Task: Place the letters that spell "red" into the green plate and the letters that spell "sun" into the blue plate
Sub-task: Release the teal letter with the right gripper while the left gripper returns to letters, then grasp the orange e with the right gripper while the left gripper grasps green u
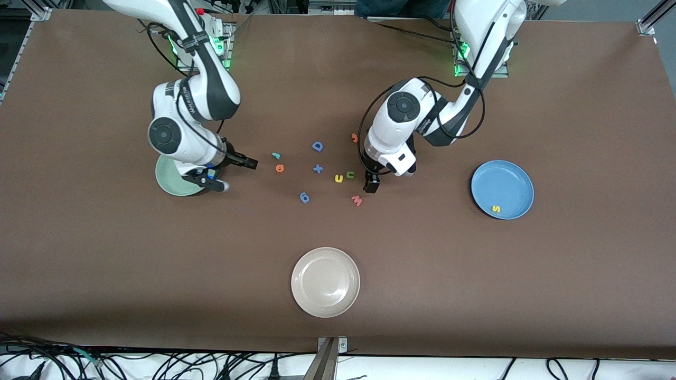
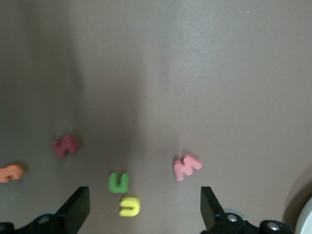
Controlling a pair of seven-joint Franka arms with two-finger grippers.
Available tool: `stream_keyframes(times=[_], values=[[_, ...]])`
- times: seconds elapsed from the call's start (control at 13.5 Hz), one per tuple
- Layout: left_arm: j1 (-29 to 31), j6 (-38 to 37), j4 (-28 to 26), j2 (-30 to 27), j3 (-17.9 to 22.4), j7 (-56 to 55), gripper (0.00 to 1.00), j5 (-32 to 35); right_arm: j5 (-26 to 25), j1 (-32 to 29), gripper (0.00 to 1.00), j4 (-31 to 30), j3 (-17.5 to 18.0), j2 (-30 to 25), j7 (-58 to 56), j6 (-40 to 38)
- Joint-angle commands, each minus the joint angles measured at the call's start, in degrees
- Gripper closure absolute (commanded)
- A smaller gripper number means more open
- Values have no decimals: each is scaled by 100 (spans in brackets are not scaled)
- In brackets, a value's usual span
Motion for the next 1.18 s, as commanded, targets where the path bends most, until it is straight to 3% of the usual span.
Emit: stream_keyframes(times=[0.0,0.3,0.52,0.59,0.66,0.89,1.11], values=[[-172,-24,455,406,118,-731,0,549,-259,351,1,-8,26,109,-369,415],[-426,-7,508,591,179,-1040,0,700,-259,843,1,-8,26,671,-369,1310],[-611,-7,490,600,249,-1294,0,700,-259,1046,1,-16,26,909,-317,1497],[-638,2,490,609,249,-1330,0,700,-250,1082,7,-16,26,936,-299,1497],[-664,11,490,644,249,-1408,0,700,-250,1100,25,-16,26,945,-299,1497],[-699,11,499,732,258,-1471,0,700,-241,1196,32,-16,17,1076,-273,1680],[-743,19,560,863,276,-1479,0,709,-241,1196,33,-16,17,1261,-281,1997]])
